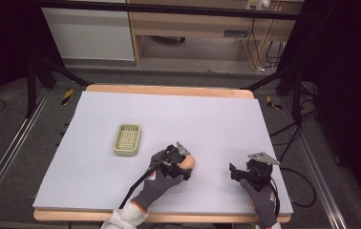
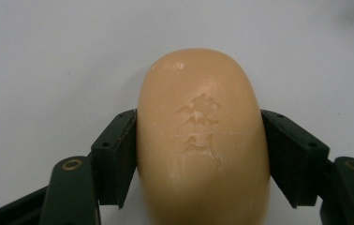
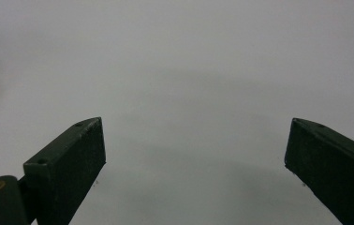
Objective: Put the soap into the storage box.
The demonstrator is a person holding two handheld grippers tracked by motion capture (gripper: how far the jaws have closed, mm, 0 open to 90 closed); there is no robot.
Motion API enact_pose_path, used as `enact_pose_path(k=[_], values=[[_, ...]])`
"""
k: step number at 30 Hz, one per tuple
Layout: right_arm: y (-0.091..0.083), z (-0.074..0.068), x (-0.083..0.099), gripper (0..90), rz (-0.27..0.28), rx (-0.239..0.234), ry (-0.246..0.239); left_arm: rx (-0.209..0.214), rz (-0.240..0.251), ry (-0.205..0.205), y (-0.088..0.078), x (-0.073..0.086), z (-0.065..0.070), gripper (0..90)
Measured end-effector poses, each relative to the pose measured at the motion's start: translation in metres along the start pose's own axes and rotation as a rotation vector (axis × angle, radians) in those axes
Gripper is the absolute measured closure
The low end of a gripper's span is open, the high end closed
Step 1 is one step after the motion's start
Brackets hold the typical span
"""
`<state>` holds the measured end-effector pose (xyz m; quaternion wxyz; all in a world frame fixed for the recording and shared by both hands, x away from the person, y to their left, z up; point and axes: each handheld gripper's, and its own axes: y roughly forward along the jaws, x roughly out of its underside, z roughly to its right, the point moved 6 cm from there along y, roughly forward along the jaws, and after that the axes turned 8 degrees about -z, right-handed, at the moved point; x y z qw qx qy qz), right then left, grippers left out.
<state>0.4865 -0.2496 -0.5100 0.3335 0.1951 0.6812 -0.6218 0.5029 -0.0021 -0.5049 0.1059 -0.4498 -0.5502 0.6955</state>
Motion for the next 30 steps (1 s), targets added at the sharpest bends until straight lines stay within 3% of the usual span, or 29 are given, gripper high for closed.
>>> enact_pose_path(k=[18, 30], values=[[0.000, 0.000, 0.000, 5.8, 0.005, 0.002, 0.003, 0.008, 0.016, 0.016, -0.028, 0.008, -0.007, 31.6], [0.000, 0.000, 0.000, 5.7, 0.004, 0.002, 0.005, 0.005, 0.029, 0.000, -0.040, 0.020, -0.014, 31.6]])
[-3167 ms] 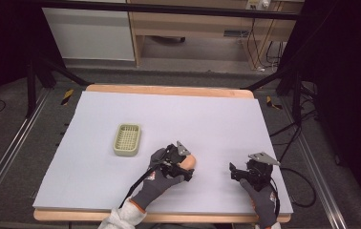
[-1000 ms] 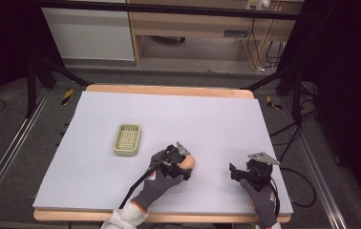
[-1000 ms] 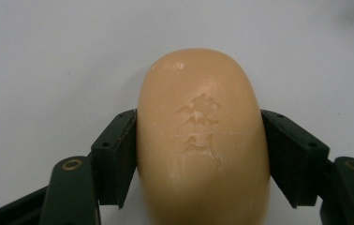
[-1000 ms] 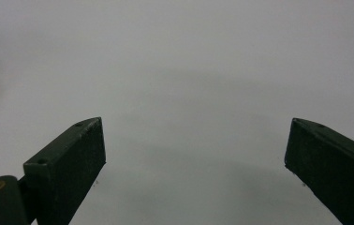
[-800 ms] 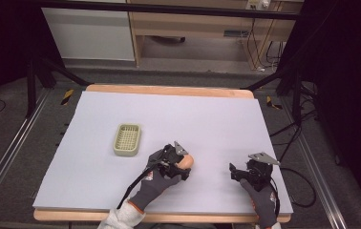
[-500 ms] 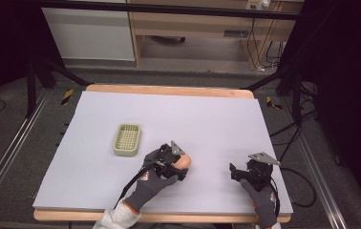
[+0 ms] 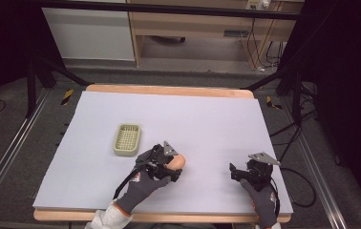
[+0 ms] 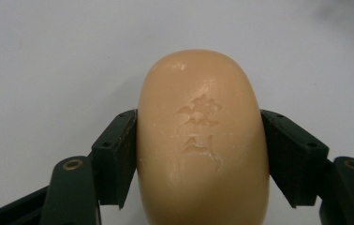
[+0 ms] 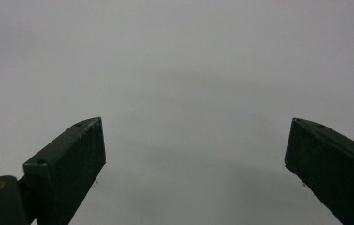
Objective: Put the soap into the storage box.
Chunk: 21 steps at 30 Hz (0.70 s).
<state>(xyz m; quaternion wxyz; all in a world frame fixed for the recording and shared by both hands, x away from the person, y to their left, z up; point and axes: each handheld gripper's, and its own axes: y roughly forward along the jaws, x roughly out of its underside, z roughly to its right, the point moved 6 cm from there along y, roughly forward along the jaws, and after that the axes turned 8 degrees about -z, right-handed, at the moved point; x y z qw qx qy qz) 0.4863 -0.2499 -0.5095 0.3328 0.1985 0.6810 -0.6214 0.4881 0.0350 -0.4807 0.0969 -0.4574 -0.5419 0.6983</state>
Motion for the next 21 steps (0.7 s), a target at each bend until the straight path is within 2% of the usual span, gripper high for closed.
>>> enact_pose_path(k=[10, 21], values=[[0.000, 0.000, 0.000, 5.7, -0.001, 0.001, 0.000, 0.003, 0.012, -0.017, -0.009, 0.011, -0.009, 31.7], [0.000, 0.000, 0.000, 5.7, -0.002, 0.000, -0.006, 0.000, 0.032, -0.035, -0.022, 0.016, -0.019, 31.8]])
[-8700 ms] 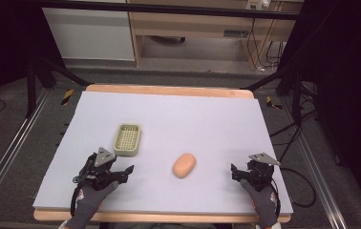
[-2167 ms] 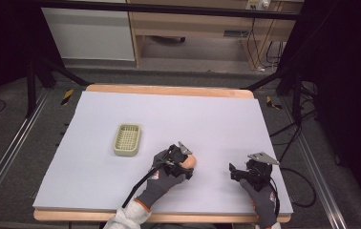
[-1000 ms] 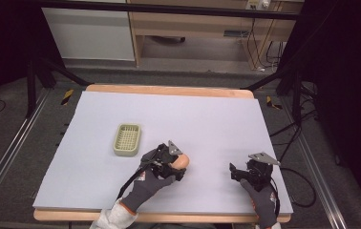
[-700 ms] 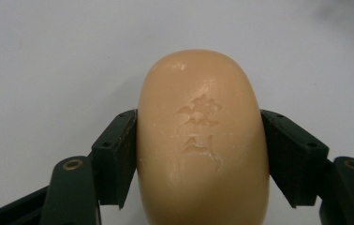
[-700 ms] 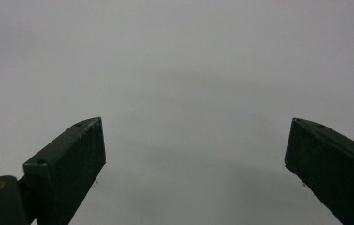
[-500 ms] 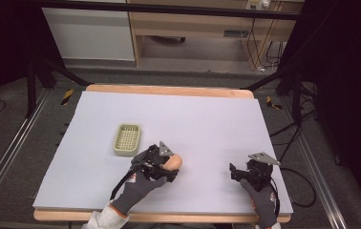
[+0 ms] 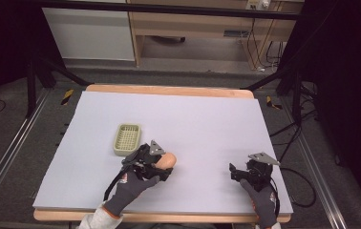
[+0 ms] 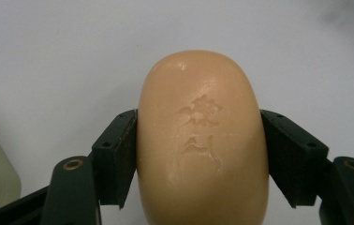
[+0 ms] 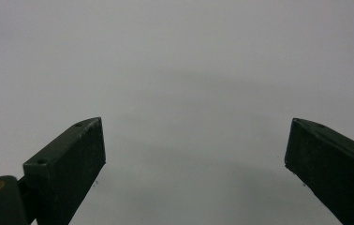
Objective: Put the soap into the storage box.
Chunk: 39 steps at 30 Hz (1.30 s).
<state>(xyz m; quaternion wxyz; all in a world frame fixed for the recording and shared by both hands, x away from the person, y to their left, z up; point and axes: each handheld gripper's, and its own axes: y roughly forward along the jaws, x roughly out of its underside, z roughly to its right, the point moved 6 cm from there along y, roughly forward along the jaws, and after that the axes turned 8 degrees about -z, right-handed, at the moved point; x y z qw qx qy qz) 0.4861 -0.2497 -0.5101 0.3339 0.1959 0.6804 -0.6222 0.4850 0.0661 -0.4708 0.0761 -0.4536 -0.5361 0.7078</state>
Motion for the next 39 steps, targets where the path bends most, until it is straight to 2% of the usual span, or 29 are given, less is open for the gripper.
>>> enact_pose_path(k=[11, 28, 39], values=[[0.000, -0.002, 0.000, 5.7, 0.000, -0.001, -0.011, -0.023, 0.012, -0.025, -0.011, 0.006, -0.013, 31.8], [-0.001, -0.003, 0.000, 5.7, 0.001, -0.006, -0.020, -0.053, 0.048, -0.107, -0.027, 0.014, -0.039, 31.8], [-0.001, -0.004, 0.000, 5.7, 0.001, -0.007, -0.021, -0.080, 0.070, -0.137, -0.035, 0.015, -0.053, 31.9]])
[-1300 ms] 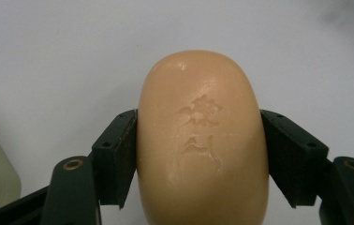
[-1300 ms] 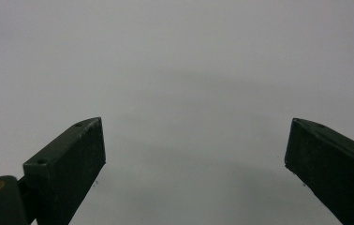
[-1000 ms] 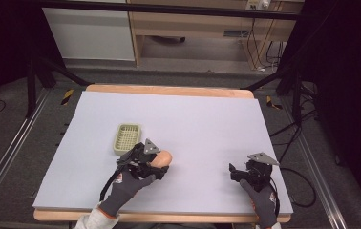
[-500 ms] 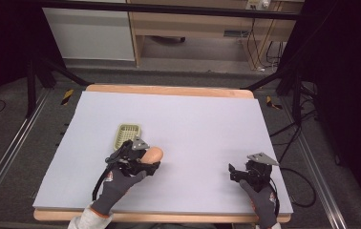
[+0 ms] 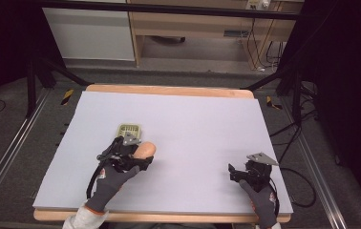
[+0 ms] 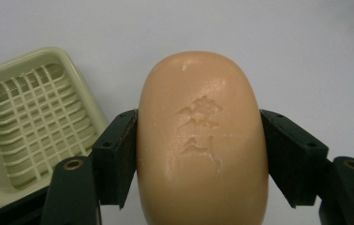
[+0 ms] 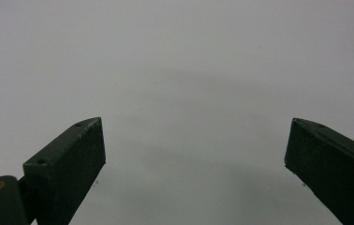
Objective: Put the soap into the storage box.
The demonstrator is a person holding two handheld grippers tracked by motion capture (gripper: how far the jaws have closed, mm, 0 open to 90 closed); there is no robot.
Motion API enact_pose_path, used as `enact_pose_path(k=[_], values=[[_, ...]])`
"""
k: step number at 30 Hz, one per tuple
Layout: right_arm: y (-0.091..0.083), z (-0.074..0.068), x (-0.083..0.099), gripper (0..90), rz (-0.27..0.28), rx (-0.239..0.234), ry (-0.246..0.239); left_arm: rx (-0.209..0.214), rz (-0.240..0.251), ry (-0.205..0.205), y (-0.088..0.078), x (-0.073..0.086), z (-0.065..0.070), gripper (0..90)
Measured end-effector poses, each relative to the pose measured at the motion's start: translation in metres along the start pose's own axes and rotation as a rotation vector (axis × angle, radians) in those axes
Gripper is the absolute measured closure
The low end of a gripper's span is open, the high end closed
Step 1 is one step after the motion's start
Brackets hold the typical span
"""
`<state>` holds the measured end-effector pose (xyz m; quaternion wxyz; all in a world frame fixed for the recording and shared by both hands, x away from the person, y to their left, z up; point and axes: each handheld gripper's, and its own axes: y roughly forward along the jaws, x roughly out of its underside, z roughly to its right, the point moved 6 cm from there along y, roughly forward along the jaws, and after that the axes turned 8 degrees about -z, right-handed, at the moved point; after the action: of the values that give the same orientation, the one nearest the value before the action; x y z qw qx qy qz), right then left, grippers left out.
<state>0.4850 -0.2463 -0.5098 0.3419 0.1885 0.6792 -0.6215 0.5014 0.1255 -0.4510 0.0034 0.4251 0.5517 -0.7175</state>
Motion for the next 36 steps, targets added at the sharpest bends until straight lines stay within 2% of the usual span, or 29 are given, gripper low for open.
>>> enact_pose_path(k=[20, 36], values=[[0.000, 0.000, 0.000, 5.7, -0.001, 0.000, 0.000, -0.019, 0.035, -0.051, -0.008, -0.006, -0.020, 31.9], [0.001, 0.000, 0.000, 5.7, -0.003, 0.002, 0.002, -0.037, 0.068, -0.083, -0.013, -0.017, -0.037, 31.9]])
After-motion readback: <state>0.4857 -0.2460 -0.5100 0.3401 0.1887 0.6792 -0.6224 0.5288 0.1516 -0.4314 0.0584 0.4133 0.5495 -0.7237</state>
